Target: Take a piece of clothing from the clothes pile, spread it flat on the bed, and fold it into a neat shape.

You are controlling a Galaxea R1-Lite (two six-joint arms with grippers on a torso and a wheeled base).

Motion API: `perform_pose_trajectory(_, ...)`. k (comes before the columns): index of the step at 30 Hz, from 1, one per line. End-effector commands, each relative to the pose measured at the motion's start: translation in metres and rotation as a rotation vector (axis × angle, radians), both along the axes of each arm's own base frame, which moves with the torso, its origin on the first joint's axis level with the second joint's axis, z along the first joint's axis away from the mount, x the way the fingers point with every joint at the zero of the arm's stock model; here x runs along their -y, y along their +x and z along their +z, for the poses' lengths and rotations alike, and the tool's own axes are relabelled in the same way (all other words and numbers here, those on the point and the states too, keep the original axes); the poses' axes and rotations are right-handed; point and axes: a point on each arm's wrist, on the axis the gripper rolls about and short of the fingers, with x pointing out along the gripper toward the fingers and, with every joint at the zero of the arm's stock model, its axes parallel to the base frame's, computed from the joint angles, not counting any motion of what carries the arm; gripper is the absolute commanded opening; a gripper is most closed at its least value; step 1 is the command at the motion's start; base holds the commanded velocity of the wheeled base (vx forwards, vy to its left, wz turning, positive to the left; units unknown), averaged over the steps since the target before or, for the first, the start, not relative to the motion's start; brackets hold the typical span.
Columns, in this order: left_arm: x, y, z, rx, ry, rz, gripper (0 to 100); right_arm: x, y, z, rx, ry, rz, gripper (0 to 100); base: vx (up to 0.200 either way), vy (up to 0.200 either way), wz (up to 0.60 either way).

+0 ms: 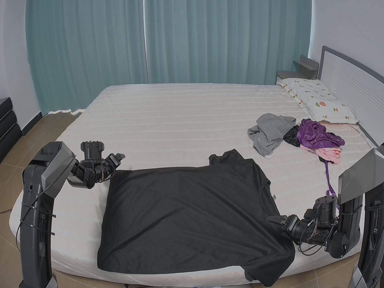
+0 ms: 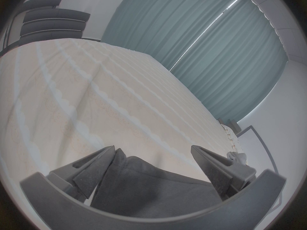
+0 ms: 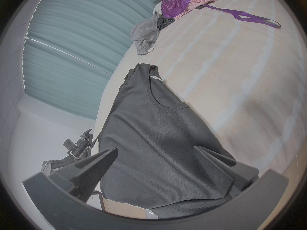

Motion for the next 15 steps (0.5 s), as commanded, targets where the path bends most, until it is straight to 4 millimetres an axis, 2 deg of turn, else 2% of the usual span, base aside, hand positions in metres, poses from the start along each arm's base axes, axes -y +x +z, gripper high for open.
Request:
perform_pose_trajectory(1,-0.002,-0.001,-0.012,-0.025,0.034,-0.014,100,0.000,0.000,0.000,-0.001,0.000,0.001,100,0.000,0.000,0.00)
perform_pose_trajectory(12,-0.002,0.000,-0.026,-0.048,0.056,-0.027,100,0.000,0.001,-0.001,0.000,-0.001,0.000,100,0.000,0.000,0.00)
perform_pose_trajectory(13,-0.002,0.000,-0.027,-0.051,0.057,-0.026,0,0.000,0.001,0.000,0.002,0.001,0.001,100,0.000,0.000,0.00)
perform_pose_trajectory(15,-0.002,0.002,-0.026,-0.059,0.055,-0.025,0,-0.001,0.003,0.000,0.011,0.003,0.001,100,0.000,0.000,0.00)
